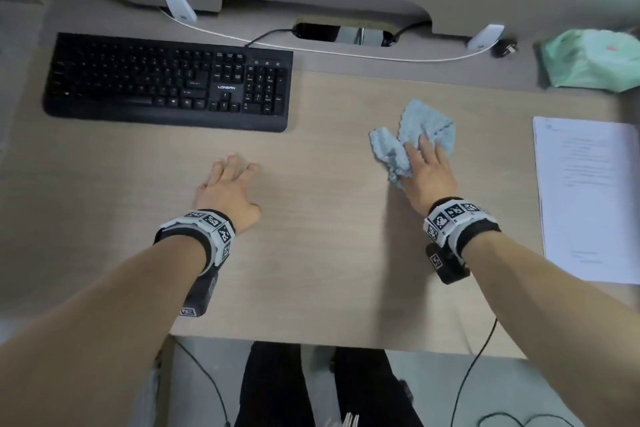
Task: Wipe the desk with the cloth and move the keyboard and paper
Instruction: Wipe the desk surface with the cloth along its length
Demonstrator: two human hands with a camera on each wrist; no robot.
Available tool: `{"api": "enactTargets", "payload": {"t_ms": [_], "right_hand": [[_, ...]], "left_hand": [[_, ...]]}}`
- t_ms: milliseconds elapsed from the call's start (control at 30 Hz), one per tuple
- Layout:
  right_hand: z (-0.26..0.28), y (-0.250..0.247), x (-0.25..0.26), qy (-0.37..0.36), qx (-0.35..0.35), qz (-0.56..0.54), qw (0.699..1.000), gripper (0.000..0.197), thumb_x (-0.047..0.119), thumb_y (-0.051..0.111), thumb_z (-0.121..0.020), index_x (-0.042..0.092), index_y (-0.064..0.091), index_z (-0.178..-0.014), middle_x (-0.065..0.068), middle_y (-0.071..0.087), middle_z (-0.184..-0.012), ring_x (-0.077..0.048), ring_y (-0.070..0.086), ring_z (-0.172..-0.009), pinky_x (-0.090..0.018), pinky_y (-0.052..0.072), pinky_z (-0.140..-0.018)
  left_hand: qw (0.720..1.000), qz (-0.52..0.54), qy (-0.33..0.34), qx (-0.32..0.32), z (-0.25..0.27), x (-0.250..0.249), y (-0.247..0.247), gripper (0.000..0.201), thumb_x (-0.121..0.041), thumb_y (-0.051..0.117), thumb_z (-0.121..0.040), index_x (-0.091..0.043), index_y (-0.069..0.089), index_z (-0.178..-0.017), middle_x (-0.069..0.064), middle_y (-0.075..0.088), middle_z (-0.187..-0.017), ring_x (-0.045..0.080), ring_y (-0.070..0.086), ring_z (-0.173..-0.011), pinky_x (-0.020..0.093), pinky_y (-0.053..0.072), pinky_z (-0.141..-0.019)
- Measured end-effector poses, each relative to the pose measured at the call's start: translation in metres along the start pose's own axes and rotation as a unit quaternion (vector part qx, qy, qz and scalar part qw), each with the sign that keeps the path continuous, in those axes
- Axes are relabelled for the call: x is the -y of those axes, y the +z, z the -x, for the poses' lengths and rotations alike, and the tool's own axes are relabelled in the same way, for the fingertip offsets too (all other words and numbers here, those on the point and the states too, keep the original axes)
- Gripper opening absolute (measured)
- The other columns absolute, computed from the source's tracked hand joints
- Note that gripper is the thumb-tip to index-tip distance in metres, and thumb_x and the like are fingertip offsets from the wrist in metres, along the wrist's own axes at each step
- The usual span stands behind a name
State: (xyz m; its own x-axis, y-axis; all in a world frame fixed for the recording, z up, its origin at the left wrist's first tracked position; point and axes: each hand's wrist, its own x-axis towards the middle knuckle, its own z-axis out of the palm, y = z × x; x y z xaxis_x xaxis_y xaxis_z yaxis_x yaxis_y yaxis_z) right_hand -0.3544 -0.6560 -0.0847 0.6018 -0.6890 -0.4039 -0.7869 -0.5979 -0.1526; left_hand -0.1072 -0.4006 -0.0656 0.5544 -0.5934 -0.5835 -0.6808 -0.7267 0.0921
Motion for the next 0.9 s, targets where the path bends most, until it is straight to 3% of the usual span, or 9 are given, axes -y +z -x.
{"api": "enactTargets", "payload": {"t_ms": [67,133,300,400,467,600,700,767,900], "right_hand": [[0.005,0.004,0.009,0.054,-0.003,-0.018,0.998,0.076,0.021,0.060,-0.092,0.015,0.018,-0.154,-0.013,0.006,-0.164,-0.041,0.002,-0.149,-0.049,0.015,-0.121],[0.023,0.014,0.043,0.061,0.005,-0.015,0.998,0.079,0.022,0.061,-0.090,0.012,0.016,-0.154,-0.017,0.004,-0.163,-0.045,0.000,-0.148,-0.053,0.015,-0.120],[0.107,0.064,0.145,-0.076,0.064,-0.008,0.995,0.081,0.025,0.056,-0.088,0.012,0.011,-0.153,-0.017,-0.007,-0.163,-0.045,-0.011,-0.147,-0.061,0.010,-0.118],[0.137,0.077,0.139,-0.114,0.084,-0.002,0.990,0.083,0.027,0.058,-0.085,0.017,0.012,-0.154,-0.011,-0.007,-0.164,-0.039,-0.010,-0.149,-0.055,0.005,-0.120],[0.140,0.077,0.104,-0.072,0.075,-0.004,0.995,0.083,0.025,0.060,-0.084,0.019,0.015,-0.153,-0.009,-0.002,-0.164,-0.037,-0.006,-0.150,-0.052,0.010,-0.122],[0.131,0.066,0.039,0.121,0.007,-0.017,0.992,0.077,0.022,0.061,-0.088,0.016,0.018,-0.151,-0.016,0.006,-0.163,-0.041,0.004,-0.149,-0.045,0.011,-0.122],[0.117,0.060,0.059,0.172,0.016,-0.017,0.985,0.076,0.031,0.056,-0.090,0.012,0.016,-0.152,-0.019,0.004,-0.162,-0.046,0.003,-0.147,-0.050,0.012,-0.121],[0.121,0.067,0.110,0.115,0.032,-0.007,0.993,0.081,0.031,0.056,-0.089,0.012,0.012,-0.153,-0.020,-0.001,-0.163,-0.046,-0.002,-0.148,-0.054,0.011,-0.120],[0.167,0.094,0.215,-0.095,0.085,-0.017,0.992,0.084,0.020,0.060,-0.086,0.017,0.012,-0.155,-0.011,-0.008,-0.164,-0.038,-0.012,-0.149,-0.055,0.004,-0.120]], "left_hand": [[1.000,-0.001,0.001,-0.002,-0.001,0.001,0.001,0.092,-0.030,0.055,-0.069,-0.040,0.013,-0.151,-0.004,-0.004,-0.164,0.025,-0.002,-0.150,0.048,0.024,-0.117],[1.000,-0.001,0.009,0.001,-0.003,0.003,0.001,0.092,-0.032,0.052,-0.068,-0.040,0.012,-0.150,-0.005,-0.004,-0.164,0.025,-0.002,-0.150,0.047,0.022,-0.118],[0.999,-0.038,0.028,0.007,-0.004,0.007,0.004,0.094,-0.040,0.051,-0.069,-0.036,0.006,-0.152,-0.002,-0.007,-0.163,0.029,-0.004,-0.149,0.051,0.025,-0.116],[0.998,-0.059,0.037,-0.004,-0.006,0.006,0.007,0.095,-0.038,0.049,-0.065,-0.035,0.007,-0.150,0.000,-0.005,-0.162,0.031,-0.003,-0.148,0.053,0.027,-0.113],[0.998,-0.054,0.042,0.010,-0.006,0.008,0.005,0.092,-0.035,0.049,-0.068,-0.035,0.008,-0.151,0.002,-0.006,-0.162,0.032,-0.003,-0.148,0.051,0.024,-0.116],[0.997,-0.020,0.072,-0.007,-0.009,0.022,-0.002,0.081,-0.036,0.048,-0.079,-0.030,0.017,-0.153,0.007,0.003,-0.162,0.036,0.013,-0.145,0.043,0.021,-0.119],[0.994,-0.020,0.089,-0.059,-0.002,0.040,0.001,0.066,-0.036,0.050,-0.085,-0.016,0.038,-0.147,0.012,0.013,-0.161,0.038,0.025,-0.140,0.041,0.026,-0.117],[0.990,-0.038,0.108,-0.083,0.011,0.053,0.009,0.060,-0.029,0.052,-0.085,-0.016,0.043,-0.143,0.013,0.021,-0.158,0.037,0.027,-0.137,0.042,0.027,-0.115],[0.983,-0.056,0.154,-0.086,0.032,0.070,0.020,0.063,-0.018,0.054,-0.083,-0.020,0.041,-0.145,0.014,0.026,-0.156,0.036,0.027,-0.137,0.042,0.026,-0.115]]}}
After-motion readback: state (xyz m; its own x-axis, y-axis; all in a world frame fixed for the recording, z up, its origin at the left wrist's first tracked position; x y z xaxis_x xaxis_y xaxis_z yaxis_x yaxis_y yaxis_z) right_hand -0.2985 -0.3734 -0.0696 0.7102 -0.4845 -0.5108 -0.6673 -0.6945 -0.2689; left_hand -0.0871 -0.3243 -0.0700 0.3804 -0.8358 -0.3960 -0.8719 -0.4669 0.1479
